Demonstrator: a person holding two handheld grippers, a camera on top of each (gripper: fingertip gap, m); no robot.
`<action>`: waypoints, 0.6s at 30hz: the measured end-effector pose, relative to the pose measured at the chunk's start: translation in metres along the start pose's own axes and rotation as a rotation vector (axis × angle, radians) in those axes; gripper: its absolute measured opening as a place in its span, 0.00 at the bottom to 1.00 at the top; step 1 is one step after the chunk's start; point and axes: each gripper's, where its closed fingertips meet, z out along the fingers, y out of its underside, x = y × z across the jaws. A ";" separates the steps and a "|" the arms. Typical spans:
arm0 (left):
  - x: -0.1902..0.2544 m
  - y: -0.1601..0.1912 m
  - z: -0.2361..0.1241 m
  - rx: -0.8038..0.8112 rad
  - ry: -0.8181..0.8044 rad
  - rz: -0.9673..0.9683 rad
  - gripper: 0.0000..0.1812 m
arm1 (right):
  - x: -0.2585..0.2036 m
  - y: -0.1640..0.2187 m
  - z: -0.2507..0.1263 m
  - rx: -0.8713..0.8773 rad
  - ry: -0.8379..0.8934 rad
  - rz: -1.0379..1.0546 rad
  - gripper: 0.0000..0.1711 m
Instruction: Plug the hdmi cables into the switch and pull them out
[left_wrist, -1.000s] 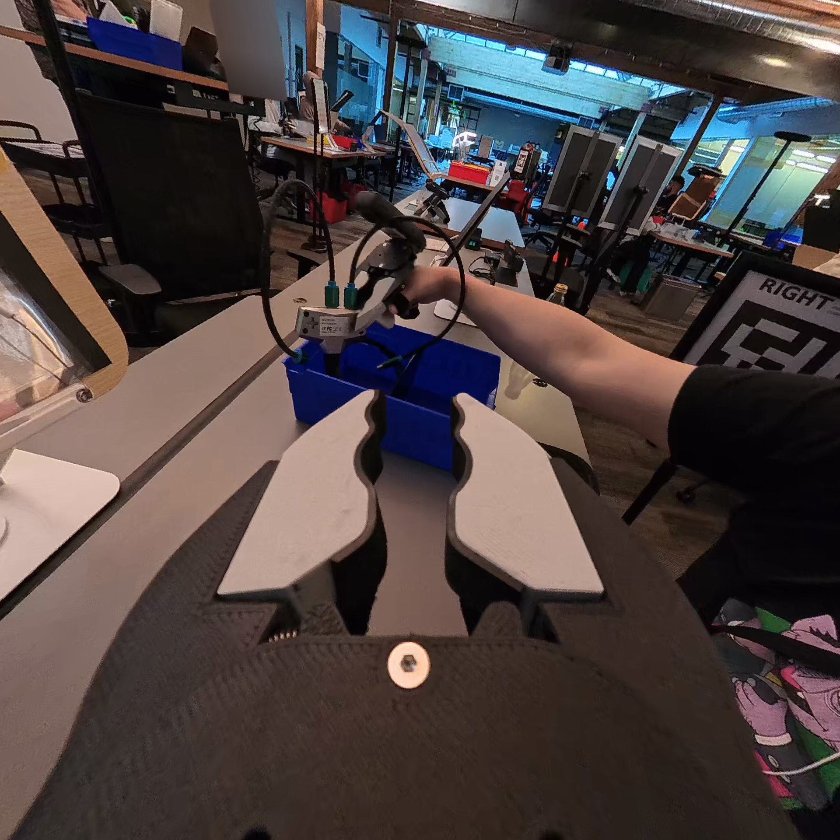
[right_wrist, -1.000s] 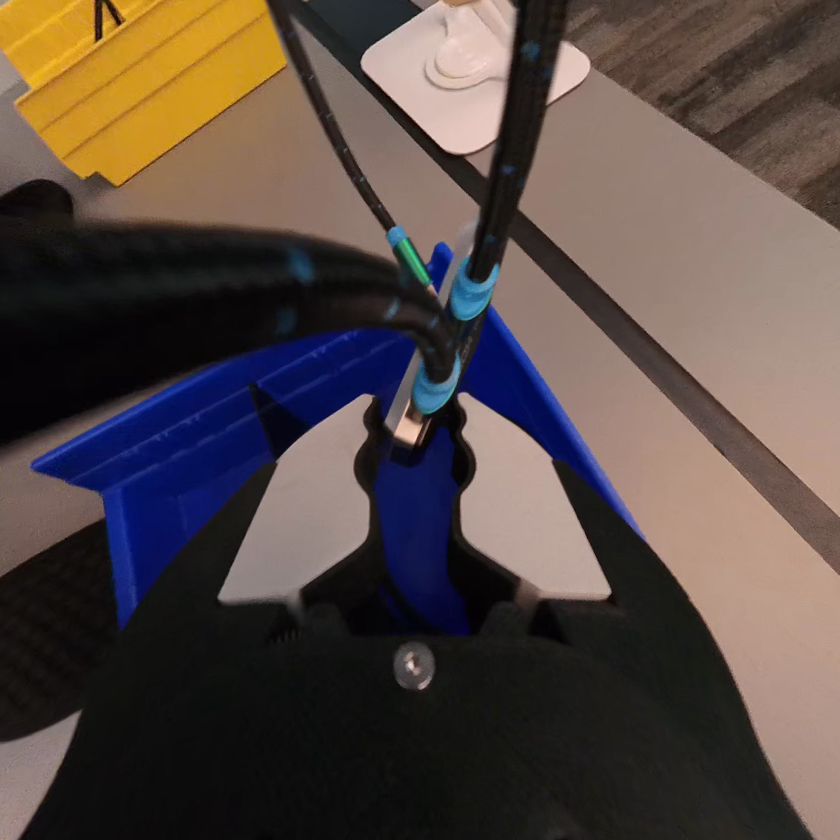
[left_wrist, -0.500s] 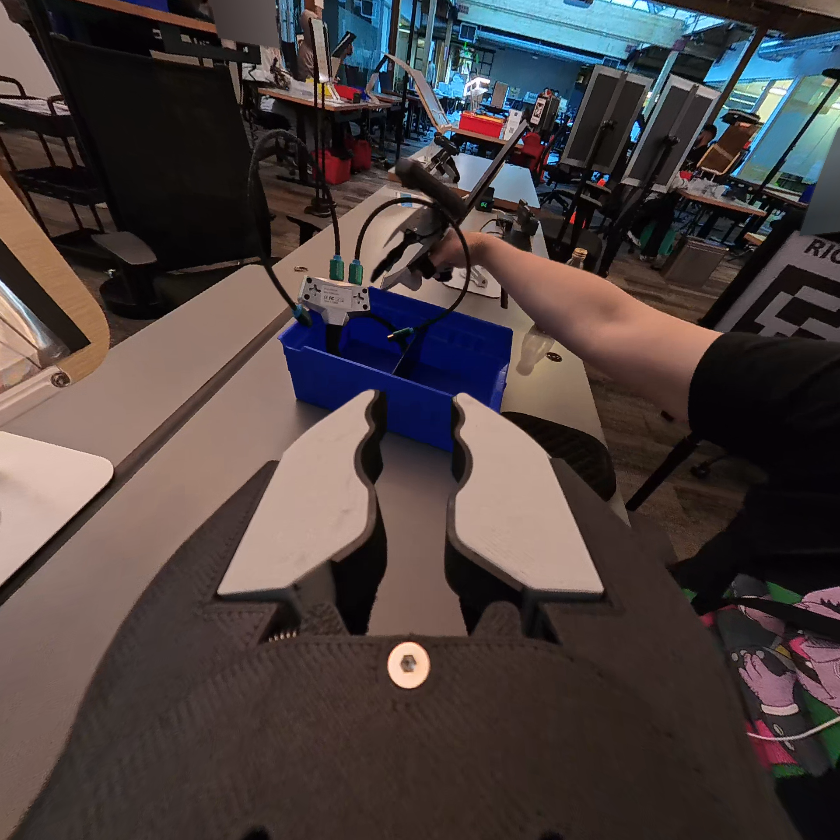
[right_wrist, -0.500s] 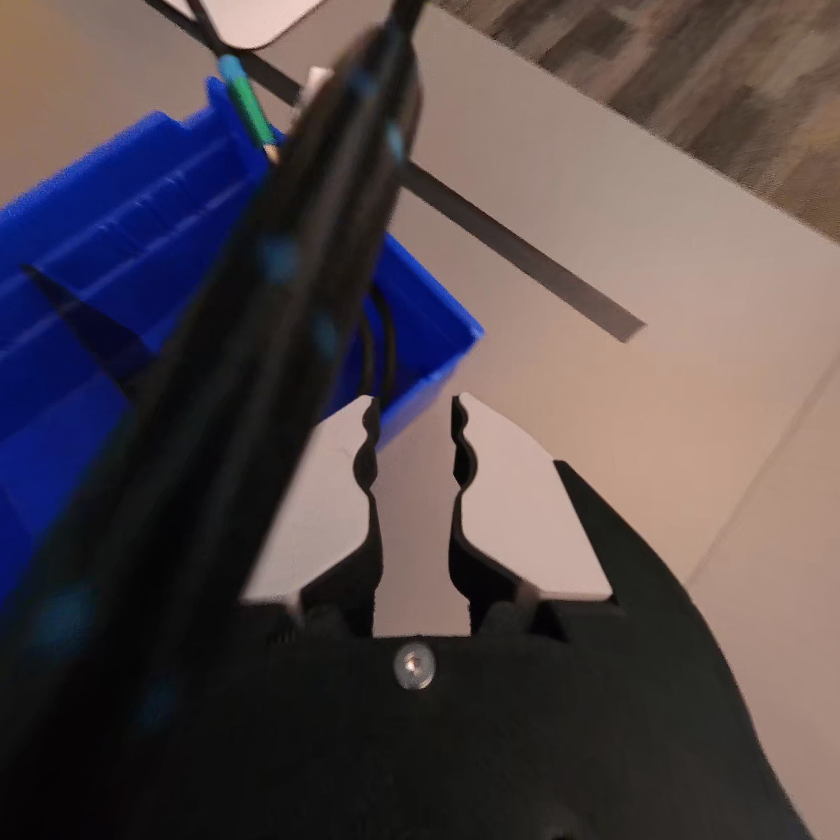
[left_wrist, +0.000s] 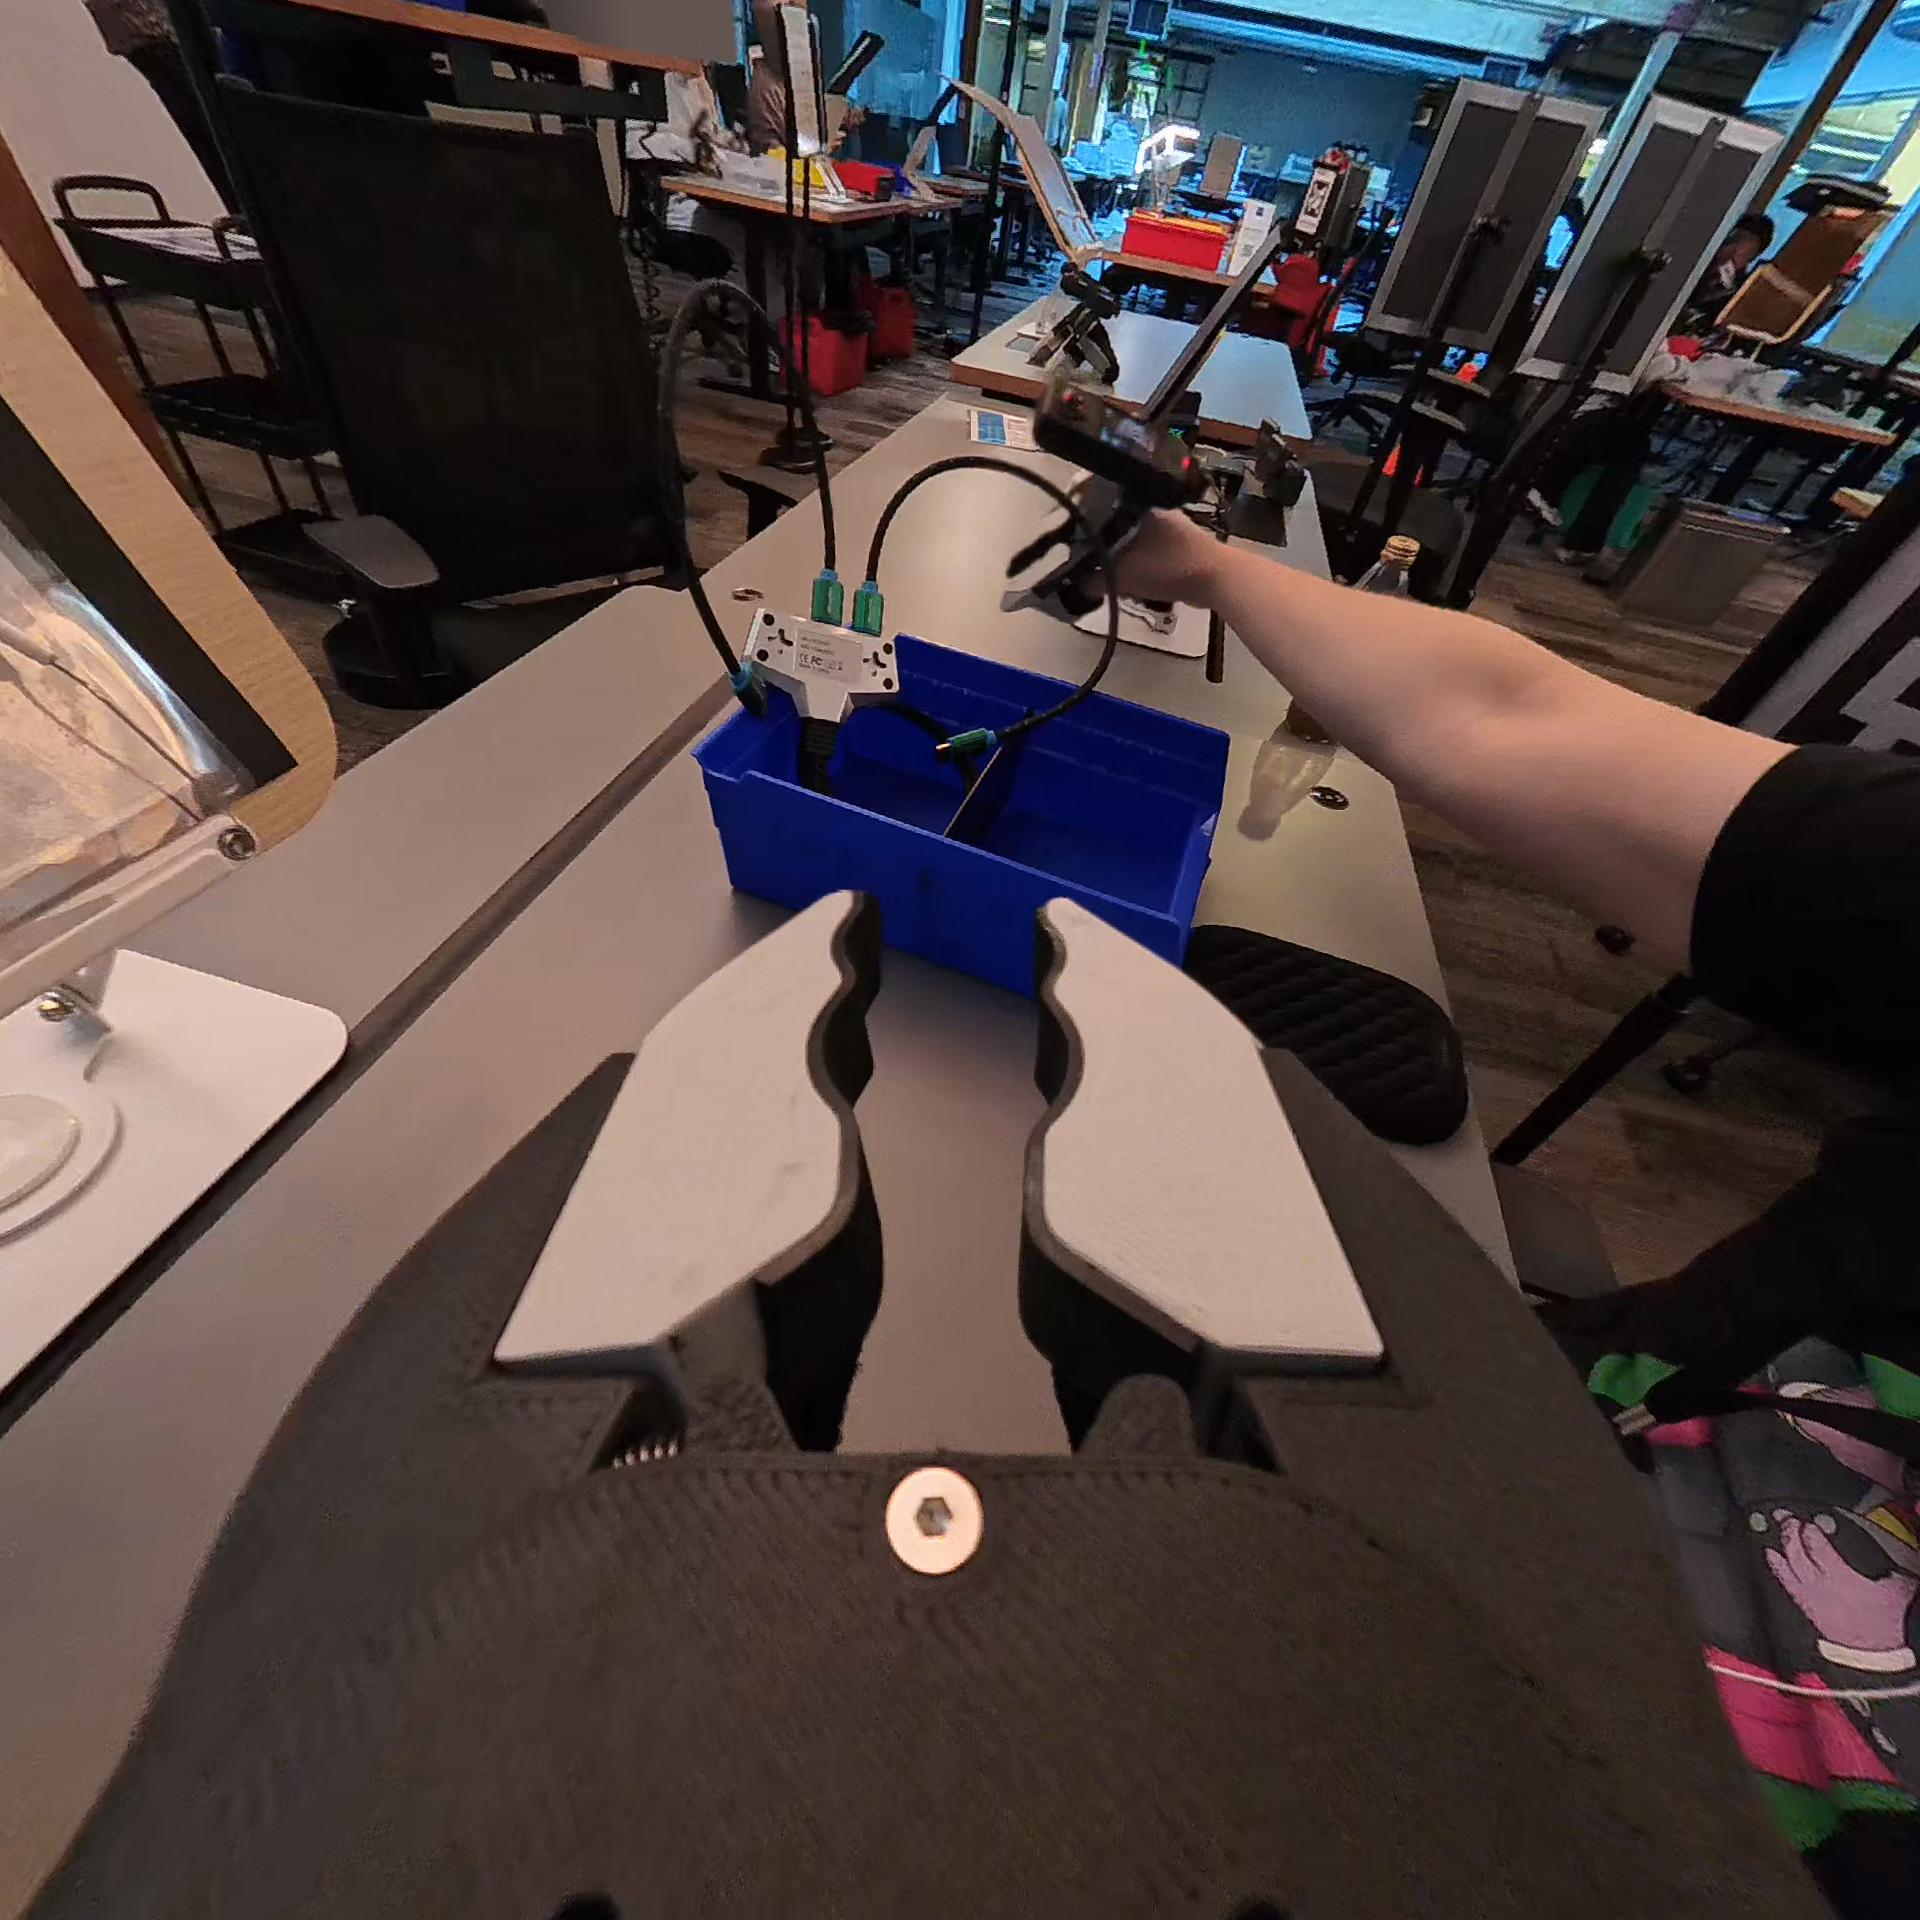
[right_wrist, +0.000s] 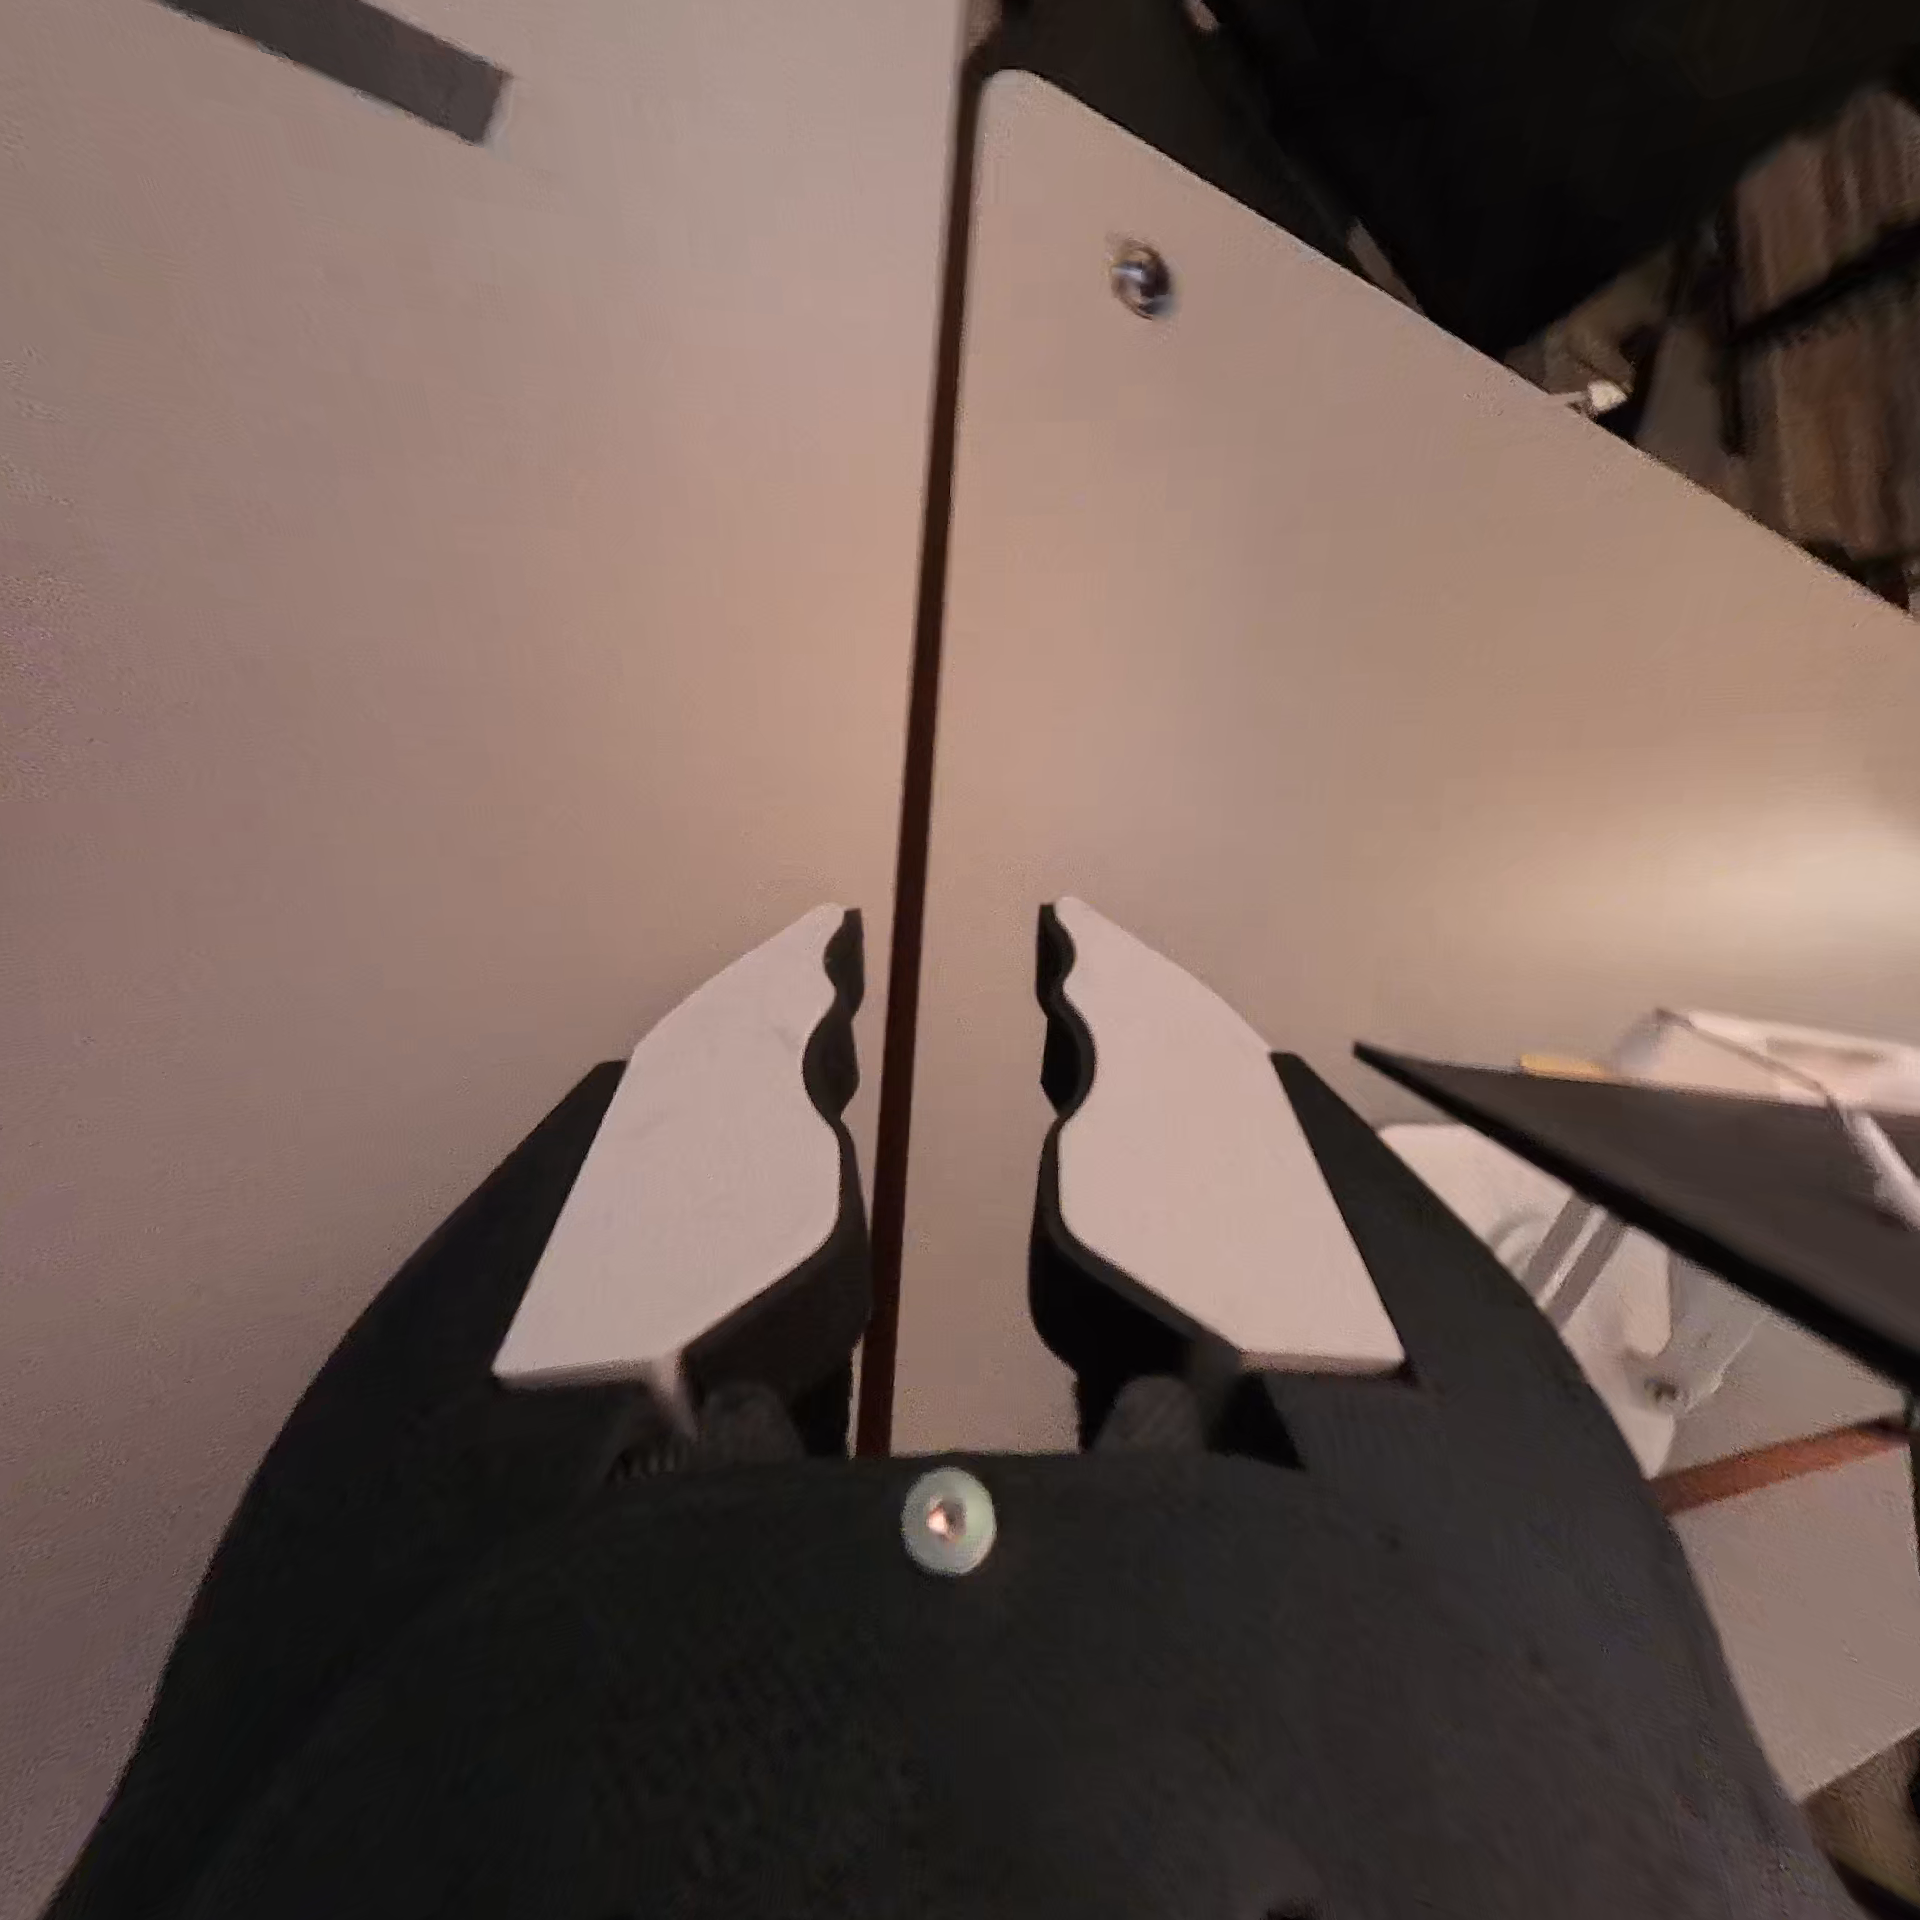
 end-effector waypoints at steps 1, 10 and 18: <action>0.000 -0.001 -0.002 0.004 -0.007 0.006 0.15 | 0.005 0.001 -0.003 0.016 0.018 0.041 0.19; -0.015 -0.019 -0.056 0.036 -0.248 0.101 0.20 | 0.064 -0.082 -0.130 0.491 0.265 0.205 0.19; -0.040 0.007 -0.176 -0.029 -0.621 -0.006 0.34 | -0.030 -0.185 -0.322 1.098 0.120 0.145 0.26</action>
